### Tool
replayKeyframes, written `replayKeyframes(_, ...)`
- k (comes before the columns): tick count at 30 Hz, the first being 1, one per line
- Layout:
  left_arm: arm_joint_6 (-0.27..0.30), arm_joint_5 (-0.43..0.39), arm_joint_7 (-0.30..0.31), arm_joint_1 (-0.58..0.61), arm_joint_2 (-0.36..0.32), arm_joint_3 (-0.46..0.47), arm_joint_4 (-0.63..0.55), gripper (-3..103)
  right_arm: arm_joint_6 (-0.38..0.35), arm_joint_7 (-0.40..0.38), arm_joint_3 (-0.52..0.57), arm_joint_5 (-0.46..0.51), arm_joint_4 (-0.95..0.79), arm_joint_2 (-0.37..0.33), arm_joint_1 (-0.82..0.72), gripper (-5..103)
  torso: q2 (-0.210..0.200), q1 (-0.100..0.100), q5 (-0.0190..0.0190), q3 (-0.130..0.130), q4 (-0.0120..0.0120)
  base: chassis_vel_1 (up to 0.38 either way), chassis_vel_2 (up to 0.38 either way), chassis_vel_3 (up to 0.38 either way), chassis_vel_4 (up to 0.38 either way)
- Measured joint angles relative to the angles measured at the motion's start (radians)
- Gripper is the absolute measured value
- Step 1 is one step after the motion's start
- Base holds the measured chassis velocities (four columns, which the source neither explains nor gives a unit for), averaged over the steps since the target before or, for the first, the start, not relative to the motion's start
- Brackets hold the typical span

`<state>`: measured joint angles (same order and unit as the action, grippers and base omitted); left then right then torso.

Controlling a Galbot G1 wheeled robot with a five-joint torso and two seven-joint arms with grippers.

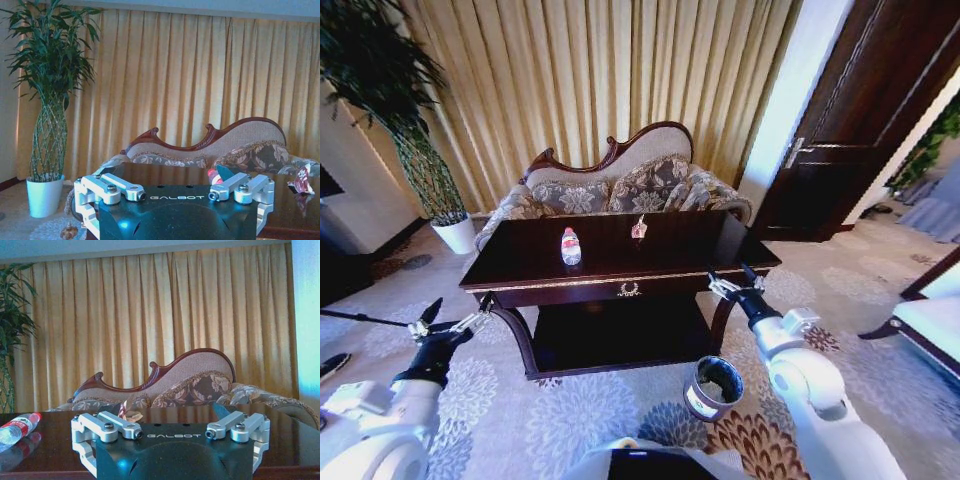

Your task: Move to the front of the table and place the trash on the table into the trash bin.

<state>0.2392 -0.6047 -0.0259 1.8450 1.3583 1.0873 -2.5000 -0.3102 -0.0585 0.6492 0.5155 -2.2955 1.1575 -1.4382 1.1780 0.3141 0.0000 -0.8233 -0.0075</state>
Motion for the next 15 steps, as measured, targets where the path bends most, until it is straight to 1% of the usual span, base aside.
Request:
replayKeyframes(3, 0.000, -0.003, 0.000, -0.001, -0.002, 0.003, 0.000, 100, 0.000, 0.000, -0.004, -0.004, 0.009, 0.000, 0.001, 100, 0.000, 0.000, 0.0001, 0.000, 0.0000, 0.000, 0.000, 0.000, 0.000)
replayKeyframes(10, 0.001, -0.004, -0.001, -0.001, -0.004, 0.004, 0.000, 100, 0.000, 0.000, -0.005, -0.007, 0.022, 0.003, 0.001, 100, 0.000, 0.000, 0.0001, 0.000, -0.0001, -0.067, 0.036, 0.054, -0.063)
replayKeyframes(15, 0.001, -0.004, -0.001, -0.002, -0.005, 0.005, 0.000, 100, 0.000, 0.001, -0.006, -0.007, 0.025, 0.003, 0.005, 100, 0.000, 0.000, 0.0001, 0.000, -0.0001, -0.148, 0.154, 0.140, -0.146)
